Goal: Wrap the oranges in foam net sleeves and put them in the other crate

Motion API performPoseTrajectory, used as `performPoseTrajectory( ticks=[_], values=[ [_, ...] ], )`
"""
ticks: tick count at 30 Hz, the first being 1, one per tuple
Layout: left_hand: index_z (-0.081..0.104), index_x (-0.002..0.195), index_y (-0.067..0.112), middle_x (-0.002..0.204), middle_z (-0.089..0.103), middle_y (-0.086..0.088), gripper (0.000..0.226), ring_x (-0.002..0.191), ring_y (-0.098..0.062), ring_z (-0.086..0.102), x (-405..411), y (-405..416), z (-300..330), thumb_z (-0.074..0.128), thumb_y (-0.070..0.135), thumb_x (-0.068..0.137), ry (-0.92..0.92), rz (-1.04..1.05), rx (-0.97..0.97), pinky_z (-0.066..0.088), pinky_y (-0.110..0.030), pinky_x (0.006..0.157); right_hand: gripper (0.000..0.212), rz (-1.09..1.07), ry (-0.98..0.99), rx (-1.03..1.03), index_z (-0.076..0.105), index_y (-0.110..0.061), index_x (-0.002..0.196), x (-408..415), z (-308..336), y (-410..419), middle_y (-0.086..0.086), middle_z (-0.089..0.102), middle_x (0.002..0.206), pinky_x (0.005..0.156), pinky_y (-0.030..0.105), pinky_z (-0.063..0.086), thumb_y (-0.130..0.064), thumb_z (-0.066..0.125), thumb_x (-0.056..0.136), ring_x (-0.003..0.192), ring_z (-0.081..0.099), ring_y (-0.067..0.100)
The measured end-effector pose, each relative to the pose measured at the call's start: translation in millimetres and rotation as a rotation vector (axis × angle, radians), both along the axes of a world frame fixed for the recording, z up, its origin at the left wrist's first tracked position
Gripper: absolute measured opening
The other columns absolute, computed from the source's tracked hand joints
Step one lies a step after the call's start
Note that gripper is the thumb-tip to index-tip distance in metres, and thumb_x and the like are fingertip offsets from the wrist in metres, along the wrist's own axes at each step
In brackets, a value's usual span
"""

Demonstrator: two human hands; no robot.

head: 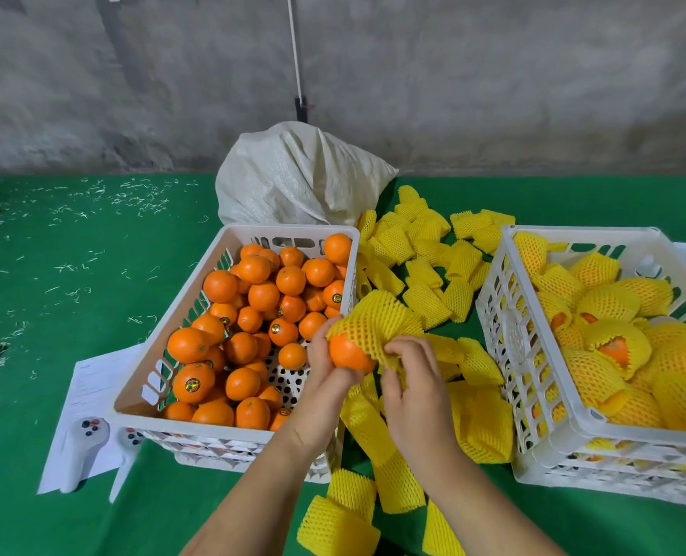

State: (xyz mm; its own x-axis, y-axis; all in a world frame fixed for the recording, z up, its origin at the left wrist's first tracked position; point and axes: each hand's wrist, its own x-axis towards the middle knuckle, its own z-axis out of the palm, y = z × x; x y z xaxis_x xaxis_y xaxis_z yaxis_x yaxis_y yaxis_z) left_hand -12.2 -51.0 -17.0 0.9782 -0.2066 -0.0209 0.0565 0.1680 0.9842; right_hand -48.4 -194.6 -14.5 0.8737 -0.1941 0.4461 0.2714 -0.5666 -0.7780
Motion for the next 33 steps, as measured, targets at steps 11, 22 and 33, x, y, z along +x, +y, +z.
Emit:
performPoseTrajectory(
  ticks=[11, 22, 33],
  values=[
    [0.071, 0.13, 0.017, 0.119, 0.075, -0.015, 0.041, 0.11, -0.034, 0.073, 4.0, -2.5, 2.1, 0.081, 0.036, 0.095, 0.057, 0.127, -0.163, 0.06, -0.044, 0.092, 0.024, 0.047, -0.193, -0.304, 0.07, -0.018, 0.119, -13.4, -7.0, 7.9, -0.008, 0.065, 0.117, 0.089, 0.023, 0.052, -0.018, 0.056, 0.099, 0.109, 0.058, 0.012],
    [0.05, 0.148, 0.033, 0.121, 0.068, -0.008, 0.059, 0.103, -0.023, 0.068, -6.0, -3.2, 0.5, 0.073, 0.02, 0.095, -0.2, -0.069, -0.003, 0.057, -0.032, 0.085, 0.043, 0.021, -0.148, -0.044, 0.069, -0.023, 0.123, 2.8, 25.8, 2.8, -0.008, 0.057, 0.134, 0.096, 0.012, 0.047, -0.011, 0.04, 0.094, 0.127, 0.052, 0.004],
    [0.057, 0.117, 0.046, 0.096, 0.072, 0.018, 0.039, 0.085, -0.006, 0.07, -11.0, -3.9, 6.4, 0.077, 0.042, 0.084, -0.102, 0.135, 0.019, 0.059, -0.027, 0.071, 0.047, 0.036, -0.063, 0.02, 0.054, -0.024, 0.132, -13.2, 7.5, 12.7, -0.009, 0.047, 0.132, 0.092, 0.006, 0.043, -0.002, 0.062, 0.091, 0.124, 0.049, 0.002]
  ],
)
